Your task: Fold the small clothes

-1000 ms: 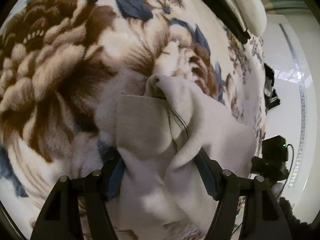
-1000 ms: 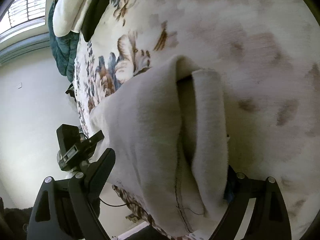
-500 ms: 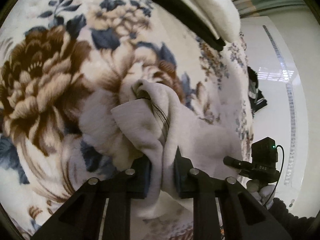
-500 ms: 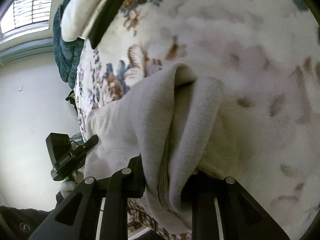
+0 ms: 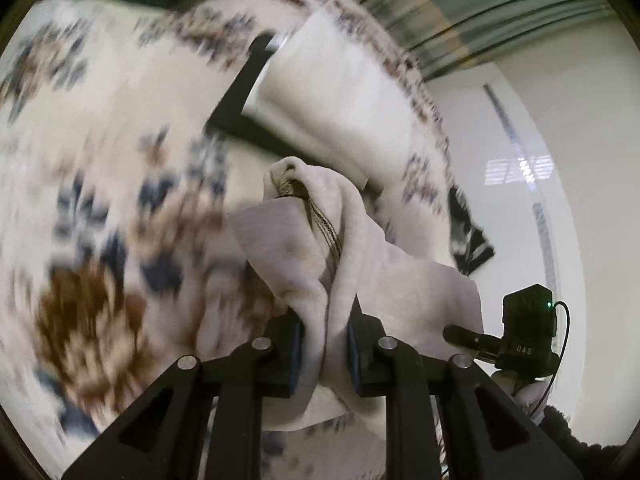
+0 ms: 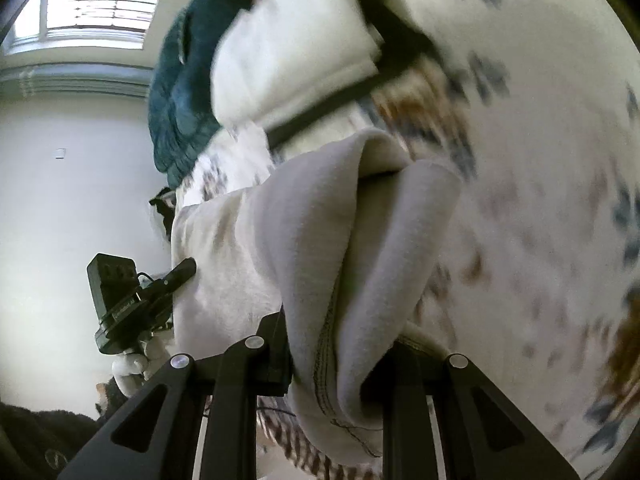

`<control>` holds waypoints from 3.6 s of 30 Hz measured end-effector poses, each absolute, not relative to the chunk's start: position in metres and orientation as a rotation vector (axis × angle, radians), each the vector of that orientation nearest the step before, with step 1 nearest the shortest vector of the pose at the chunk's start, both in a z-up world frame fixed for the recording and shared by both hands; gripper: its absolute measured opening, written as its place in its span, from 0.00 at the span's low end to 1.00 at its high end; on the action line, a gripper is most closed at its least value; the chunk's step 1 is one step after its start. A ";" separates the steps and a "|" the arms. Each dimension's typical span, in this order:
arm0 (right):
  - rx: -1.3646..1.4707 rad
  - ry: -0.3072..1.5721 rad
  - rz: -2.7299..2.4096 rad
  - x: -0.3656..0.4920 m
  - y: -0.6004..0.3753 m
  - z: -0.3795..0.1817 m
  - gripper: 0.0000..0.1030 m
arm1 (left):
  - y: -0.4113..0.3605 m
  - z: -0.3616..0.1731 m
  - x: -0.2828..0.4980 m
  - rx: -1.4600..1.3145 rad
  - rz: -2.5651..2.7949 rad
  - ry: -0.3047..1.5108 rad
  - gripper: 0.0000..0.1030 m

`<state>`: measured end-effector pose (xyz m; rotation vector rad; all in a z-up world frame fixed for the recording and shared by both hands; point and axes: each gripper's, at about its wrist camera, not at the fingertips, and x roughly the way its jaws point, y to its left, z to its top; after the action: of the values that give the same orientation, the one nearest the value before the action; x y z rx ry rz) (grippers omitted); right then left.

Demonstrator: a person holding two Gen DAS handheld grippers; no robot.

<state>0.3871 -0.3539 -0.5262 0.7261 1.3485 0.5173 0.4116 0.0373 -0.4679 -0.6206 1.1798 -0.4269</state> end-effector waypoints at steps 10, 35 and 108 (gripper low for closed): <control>0.633 1.159 0.498 0.583 -0.340 -0.448 0.20 | 0.042 -0.414 0.608 -0.555 -0.456 1.039 0.15; 0.157 1.247 0.021 0.678 -0.295 -0.508 0.98 | 0.024 -0.482 0.643 -0.133 -0.133 1.069 0.71; -0.014 0.638 -0.108 0.152 -0.263 0.018 1.00 | -0.049 -0.063 0.237 -0.018 0.056 0.699 1.00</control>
<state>0.1523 -0.2634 0.0178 -0.0136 0.6378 -0.1083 0.2366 -0.0494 -0.0629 -0.0181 0.6995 0.0564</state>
